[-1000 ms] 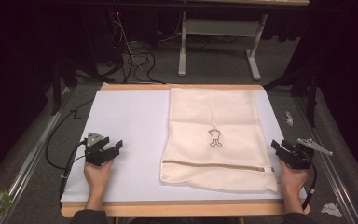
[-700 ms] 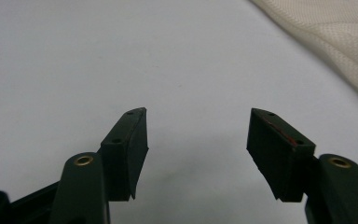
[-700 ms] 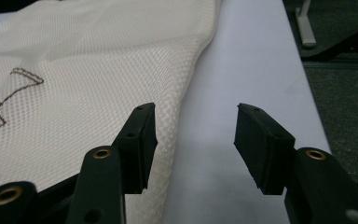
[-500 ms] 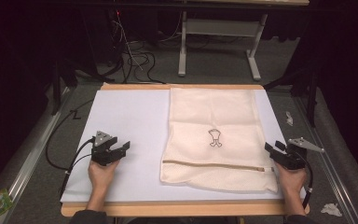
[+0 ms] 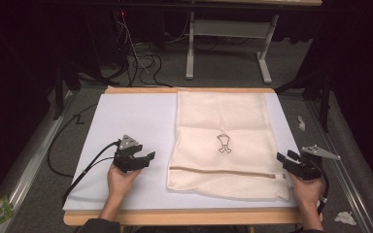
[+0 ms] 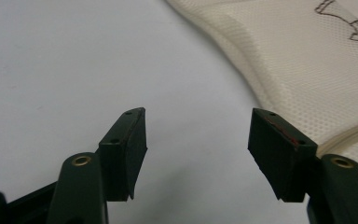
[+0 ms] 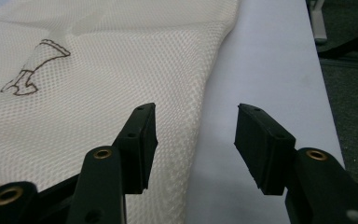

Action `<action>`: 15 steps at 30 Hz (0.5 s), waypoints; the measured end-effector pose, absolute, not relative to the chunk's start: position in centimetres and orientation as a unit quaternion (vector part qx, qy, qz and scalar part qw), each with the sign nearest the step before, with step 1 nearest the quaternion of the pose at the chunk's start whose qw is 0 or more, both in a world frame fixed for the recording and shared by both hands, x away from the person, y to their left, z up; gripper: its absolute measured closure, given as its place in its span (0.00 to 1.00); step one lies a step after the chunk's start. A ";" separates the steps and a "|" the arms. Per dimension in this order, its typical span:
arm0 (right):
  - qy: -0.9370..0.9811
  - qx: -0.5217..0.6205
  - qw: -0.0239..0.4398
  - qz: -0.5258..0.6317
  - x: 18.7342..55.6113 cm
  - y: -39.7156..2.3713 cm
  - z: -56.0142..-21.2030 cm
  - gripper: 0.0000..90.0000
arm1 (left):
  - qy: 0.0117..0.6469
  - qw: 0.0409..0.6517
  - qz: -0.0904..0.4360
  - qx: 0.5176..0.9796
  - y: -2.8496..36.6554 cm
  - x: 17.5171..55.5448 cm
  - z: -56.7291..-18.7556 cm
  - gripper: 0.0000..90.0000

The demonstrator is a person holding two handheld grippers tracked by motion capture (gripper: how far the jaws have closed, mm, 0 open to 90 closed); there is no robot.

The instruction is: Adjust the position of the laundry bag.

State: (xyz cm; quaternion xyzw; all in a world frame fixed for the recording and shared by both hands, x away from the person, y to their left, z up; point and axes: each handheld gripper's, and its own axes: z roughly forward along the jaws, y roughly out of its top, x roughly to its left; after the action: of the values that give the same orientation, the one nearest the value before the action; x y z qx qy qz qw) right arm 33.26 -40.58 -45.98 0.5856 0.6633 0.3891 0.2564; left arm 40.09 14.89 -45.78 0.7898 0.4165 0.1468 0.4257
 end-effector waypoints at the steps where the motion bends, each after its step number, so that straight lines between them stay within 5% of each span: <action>1: 0.665 0.584 0.255 0.388 33.2 -40.5 -45.9 0.55 | 0.415 0.429 0.140 0.790 14.6 40.0 -45.7 0.41; 15: 0.693 0.579 0.233 0.362 32.5 -39.4 -46.1 0.61 | 0.410 0.413 0.114 0.805 11.8 39.5 -46.3 0.39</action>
State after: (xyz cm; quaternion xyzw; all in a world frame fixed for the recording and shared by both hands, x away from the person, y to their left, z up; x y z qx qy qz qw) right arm 32.49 -39.43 -46.06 0.5786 0.6927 0.3621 0.2328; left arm 39.54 11.82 -46.33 0.8051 0.4099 0.1145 0.4132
